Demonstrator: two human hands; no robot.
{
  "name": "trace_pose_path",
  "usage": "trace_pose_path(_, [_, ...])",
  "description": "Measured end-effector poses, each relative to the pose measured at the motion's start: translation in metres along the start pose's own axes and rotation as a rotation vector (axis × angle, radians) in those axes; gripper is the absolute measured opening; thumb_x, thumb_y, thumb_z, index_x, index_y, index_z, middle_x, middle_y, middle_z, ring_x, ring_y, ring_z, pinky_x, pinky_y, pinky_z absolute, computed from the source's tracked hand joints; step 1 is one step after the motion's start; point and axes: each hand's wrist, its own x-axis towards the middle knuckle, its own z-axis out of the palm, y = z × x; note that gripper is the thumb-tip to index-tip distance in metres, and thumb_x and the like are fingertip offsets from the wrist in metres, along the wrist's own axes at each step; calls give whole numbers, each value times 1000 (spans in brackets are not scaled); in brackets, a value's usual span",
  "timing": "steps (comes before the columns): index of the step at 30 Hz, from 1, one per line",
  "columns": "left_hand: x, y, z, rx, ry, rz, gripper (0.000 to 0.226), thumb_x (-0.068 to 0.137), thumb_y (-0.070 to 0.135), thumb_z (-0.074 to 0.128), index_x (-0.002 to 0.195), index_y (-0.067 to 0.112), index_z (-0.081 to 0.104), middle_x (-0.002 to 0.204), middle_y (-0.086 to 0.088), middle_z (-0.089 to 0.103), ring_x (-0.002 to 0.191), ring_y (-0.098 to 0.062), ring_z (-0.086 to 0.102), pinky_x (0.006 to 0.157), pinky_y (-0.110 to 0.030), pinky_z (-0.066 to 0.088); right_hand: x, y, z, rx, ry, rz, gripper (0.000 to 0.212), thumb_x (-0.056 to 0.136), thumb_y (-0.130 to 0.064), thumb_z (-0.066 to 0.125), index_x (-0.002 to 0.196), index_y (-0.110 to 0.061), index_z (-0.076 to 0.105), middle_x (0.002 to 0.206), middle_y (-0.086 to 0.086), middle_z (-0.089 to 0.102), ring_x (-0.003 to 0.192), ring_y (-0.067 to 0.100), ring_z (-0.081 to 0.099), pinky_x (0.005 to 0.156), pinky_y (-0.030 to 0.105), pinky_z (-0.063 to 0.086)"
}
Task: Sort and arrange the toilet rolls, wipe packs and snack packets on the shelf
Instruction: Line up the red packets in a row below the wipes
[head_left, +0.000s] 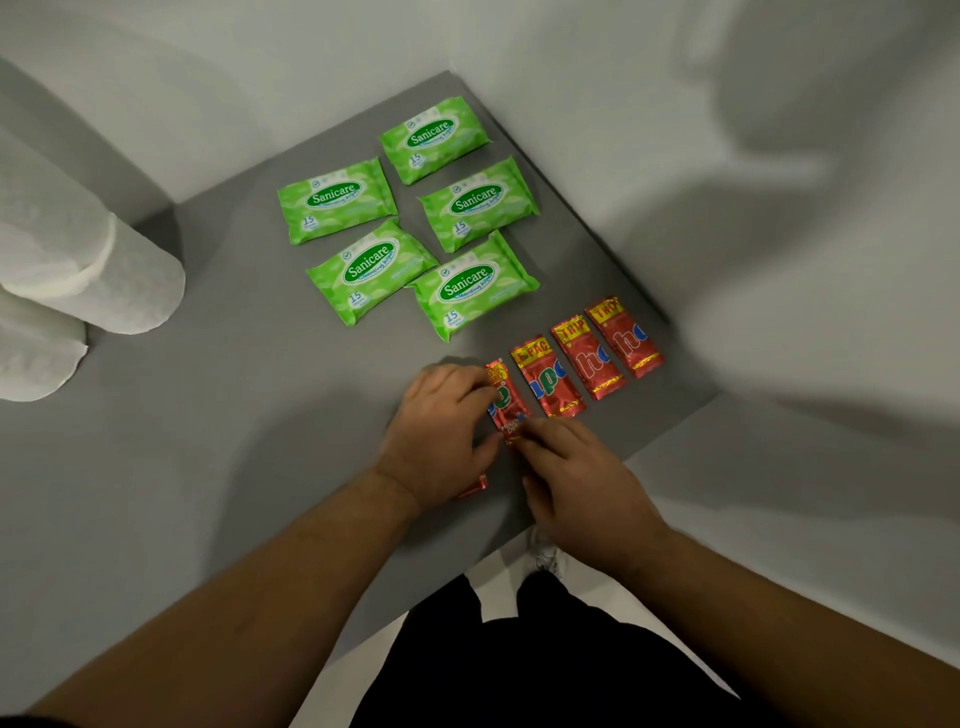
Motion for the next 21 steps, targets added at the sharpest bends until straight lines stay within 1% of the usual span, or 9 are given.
trace_pose_path(2, [2, 4, 1, 14, 0, -2, 48, 83, 43, 69, 118, 10, 73, 122, -7, 68, 115, -28, 62, 107, -45, 47, -2, 3, 1, -5, 4, 13, 40, 94, -30, 61, 131, -14, 66, 138, 2, 59, 129, 19, 51, 110, 29, 34])
trace_pose_path(5, [1, 7, 4, 32, 8, -19, 46, 83, 43, 70, 116, 10, 73, 120, -6, 68, 113, -28, 62, 108, -44, 45, -3, 5, 1, -8, 6, 21, 40, 95, -31, 62, 132, -15, 65, 138, 1, 60, 130, 19, 51, 109, 28, 31])
trace_pose_path(9, [-1, 8, 5, 38, 1, -48, 46, 84, 43, 70, 117, 11, 73, 121, -6, 67, 114, -27, 62, 110, -46, 45, -3, 4, 0, -9, 3, 11, 42, 94, -31, 62, 132, -14, 65, 138, 2, 60, 130, 20, 51, 110, 32, 37])
trace_pose_path(16, [-2, 8, 8, 22, 14, -53, 48, 84, 44, 69, 118, 11, 73, 121, -6, 67, 115, -27, 61, 110, -49, 45, -4, 4, 1, 14, 10, 11, 41, 95, -30, 61, 132, -16, 64, 138, 0, 59, 129, 17, 50, 109, 27, 33])
trace_pose_path(21, [-3, 10, 7, 2, 35, -59, 49, 84, 45, 64, 119, 12, 72, 122, -6, 67, 116, -27, 61, 112, -48, 43, -3, 14, -6, 39, 115, 76, 41, 92, -25, 67, 131, -12, 65, 134, 4, 61, 126, 21, 53, 105, 34, 44])
